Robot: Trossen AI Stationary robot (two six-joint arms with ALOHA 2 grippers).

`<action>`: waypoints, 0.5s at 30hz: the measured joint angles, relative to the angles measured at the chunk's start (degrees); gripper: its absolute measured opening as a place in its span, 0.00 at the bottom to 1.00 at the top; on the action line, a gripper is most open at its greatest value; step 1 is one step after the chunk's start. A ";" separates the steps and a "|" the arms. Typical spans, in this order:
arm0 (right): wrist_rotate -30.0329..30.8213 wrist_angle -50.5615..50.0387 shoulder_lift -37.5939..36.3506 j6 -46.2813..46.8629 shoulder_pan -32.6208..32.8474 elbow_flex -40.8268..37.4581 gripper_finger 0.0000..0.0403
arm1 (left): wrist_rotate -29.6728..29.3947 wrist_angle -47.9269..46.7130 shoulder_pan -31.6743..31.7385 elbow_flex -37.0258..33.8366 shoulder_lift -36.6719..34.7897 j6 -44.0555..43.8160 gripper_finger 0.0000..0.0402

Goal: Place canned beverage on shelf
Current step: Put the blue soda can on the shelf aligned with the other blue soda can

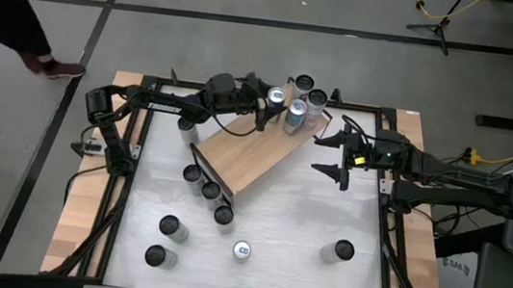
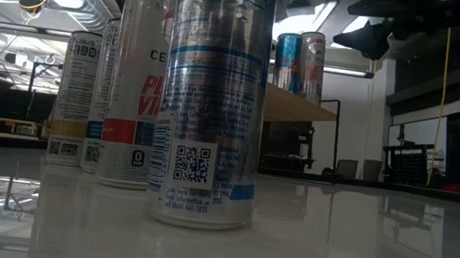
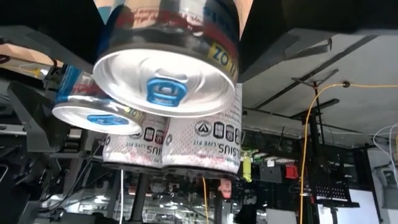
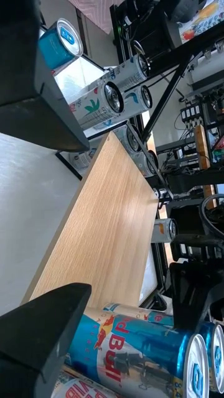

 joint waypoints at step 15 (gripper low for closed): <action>0.00 -0.01 0.00 0.00 0.00 0.00 0.88 | 0.21 5.86 -0.01 -0.02 -0.02 -0.20 0.83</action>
